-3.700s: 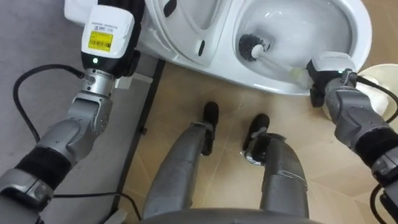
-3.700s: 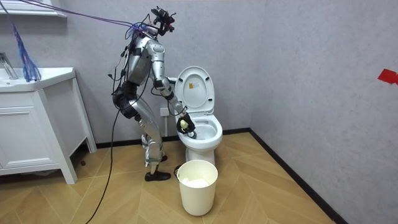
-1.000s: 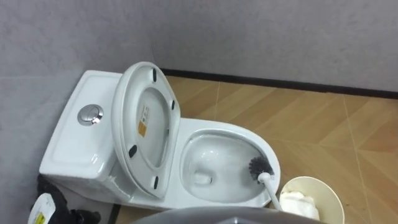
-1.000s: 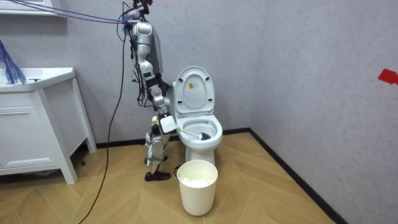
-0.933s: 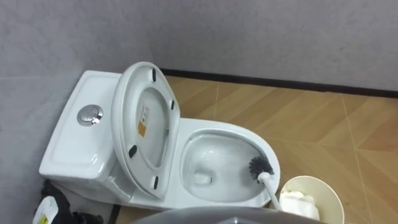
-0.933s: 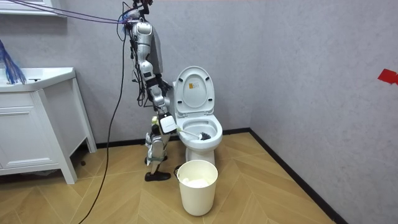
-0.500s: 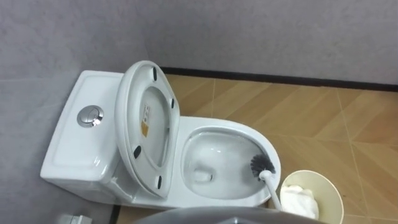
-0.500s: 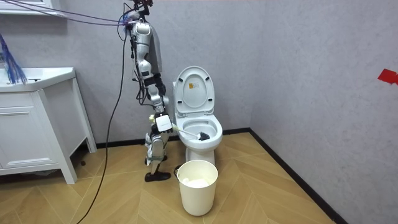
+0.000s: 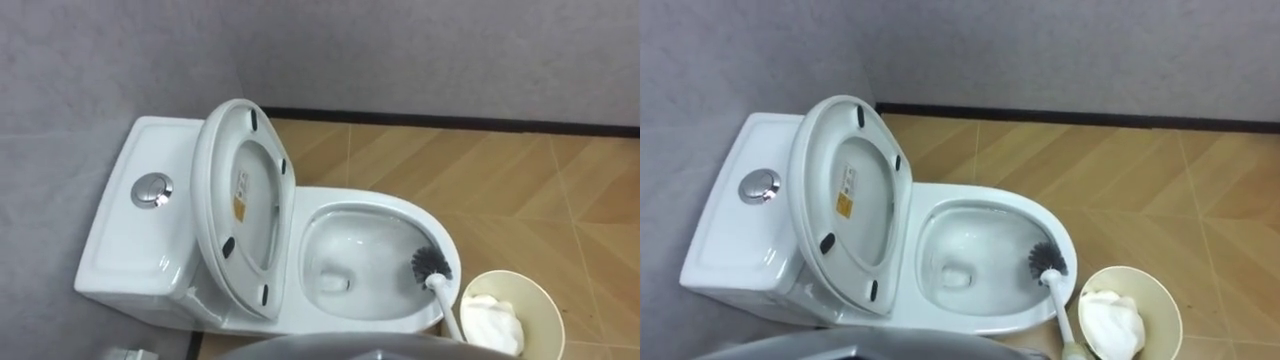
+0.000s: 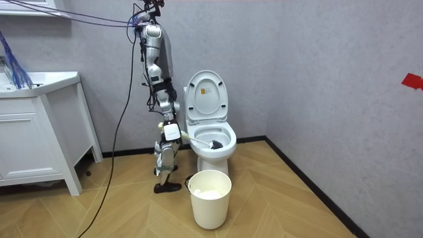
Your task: Brush toilet
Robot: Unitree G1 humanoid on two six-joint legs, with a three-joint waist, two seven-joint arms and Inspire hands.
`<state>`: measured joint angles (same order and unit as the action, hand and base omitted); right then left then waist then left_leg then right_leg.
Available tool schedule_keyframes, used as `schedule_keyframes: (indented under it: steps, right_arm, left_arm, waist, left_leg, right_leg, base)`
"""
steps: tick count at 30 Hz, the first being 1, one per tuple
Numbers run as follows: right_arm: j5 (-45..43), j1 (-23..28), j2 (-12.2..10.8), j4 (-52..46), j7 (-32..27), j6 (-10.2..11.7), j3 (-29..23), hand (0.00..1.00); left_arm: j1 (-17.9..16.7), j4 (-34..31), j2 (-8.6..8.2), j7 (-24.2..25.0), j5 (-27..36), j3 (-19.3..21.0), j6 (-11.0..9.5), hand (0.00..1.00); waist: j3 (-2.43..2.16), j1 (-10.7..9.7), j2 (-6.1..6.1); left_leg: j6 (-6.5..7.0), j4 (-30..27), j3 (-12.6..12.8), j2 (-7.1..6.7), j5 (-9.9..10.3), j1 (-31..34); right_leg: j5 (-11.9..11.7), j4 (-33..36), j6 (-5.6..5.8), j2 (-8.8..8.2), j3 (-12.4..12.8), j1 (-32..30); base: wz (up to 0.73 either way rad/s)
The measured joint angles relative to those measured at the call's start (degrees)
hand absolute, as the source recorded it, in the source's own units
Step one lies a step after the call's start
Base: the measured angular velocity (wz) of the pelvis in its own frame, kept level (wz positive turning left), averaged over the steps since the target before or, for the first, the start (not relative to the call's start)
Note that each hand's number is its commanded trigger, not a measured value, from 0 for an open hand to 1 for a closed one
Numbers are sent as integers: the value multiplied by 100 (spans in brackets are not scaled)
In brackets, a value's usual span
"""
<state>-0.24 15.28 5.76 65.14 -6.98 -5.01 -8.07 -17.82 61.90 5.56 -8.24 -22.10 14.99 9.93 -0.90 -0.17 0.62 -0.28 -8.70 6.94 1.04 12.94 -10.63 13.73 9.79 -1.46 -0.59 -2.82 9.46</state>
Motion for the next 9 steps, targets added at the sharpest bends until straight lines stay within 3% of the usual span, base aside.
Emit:
schedule_keyframes:
  steps: [9]
  right_arm:
    - [249, -127, 80, 405, 230, -36, -58, 0]
  left_arm:
    - [-63, 4, -8, 180, 1, -3, 112, 0]
  waist:
    - [-5, -116, -37]
  left_leg:
    - [0, 0, 85, -37, 0, -29]
  right_leg:
    - [1, -2, 2, -7, 62, 0]
  base:
    - [-5]
